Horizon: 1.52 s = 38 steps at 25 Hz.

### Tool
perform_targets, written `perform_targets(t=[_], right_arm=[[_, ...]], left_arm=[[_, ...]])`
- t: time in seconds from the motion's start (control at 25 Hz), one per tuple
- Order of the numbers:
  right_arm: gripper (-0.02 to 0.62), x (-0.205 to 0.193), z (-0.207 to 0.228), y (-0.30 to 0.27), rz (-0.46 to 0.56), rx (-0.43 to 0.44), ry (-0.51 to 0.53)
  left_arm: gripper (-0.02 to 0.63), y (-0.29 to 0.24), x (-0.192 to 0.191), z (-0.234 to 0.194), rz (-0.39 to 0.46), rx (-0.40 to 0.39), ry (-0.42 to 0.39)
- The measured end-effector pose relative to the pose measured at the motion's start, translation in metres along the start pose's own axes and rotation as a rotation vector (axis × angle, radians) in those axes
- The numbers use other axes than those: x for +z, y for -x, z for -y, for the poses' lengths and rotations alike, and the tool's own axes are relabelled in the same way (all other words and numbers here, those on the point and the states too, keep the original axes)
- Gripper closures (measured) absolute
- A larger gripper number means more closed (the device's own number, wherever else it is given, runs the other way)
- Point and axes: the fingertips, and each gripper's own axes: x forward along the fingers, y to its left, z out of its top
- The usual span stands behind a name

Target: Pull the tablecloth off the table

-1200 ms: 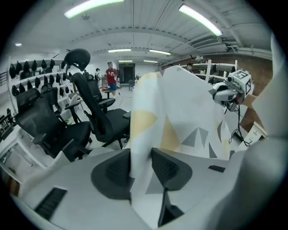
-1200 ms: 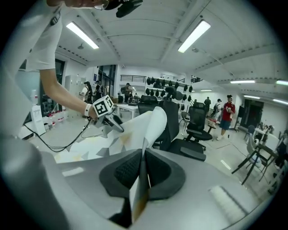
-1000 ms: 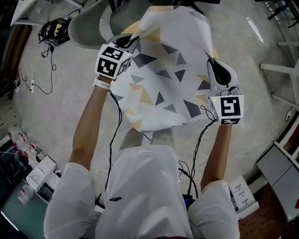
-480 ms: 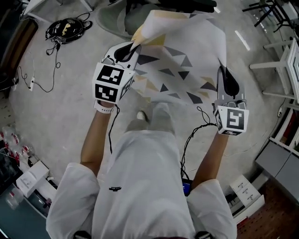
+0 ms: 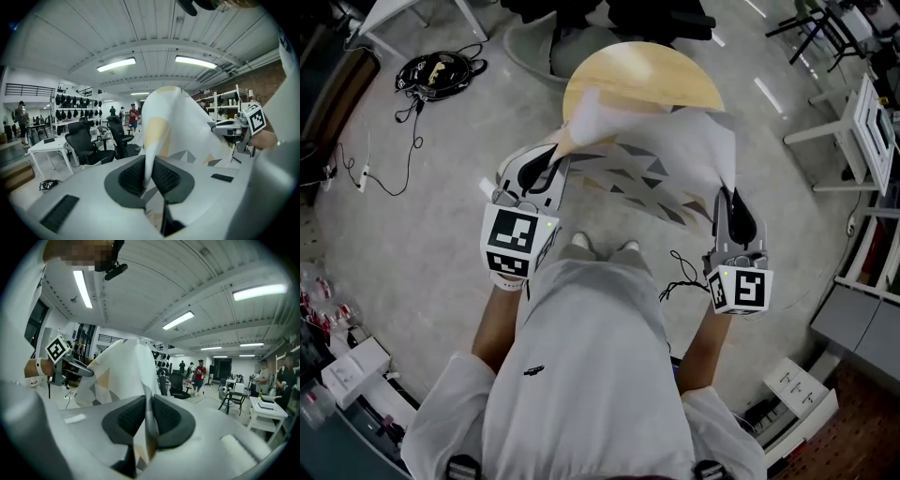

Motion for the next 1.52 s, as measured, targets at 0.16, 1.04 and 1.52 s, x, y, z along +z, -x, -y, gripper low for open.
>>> perform_targets(t=[0.16,1.04,1.52], right_arm=[[0.535,-0.013,-0.006,0.025,-0.013,-0.002,-0.052],[0.531,-0.020,0.027,0.042,-0.020,0.089,-0.041],[0.531,-0.015,0.029,0.044,-0.004,0.092,-0.021]], left_arm=[[0.571,0.024,-0.010,0.021,-0.023,0.016,-0.019],[0.572,0.027,-0.023,0.069,-0.071,0.096,0.089],[0.571,0.028,-0.019,0.069,-0.051,0.118,0.092]])
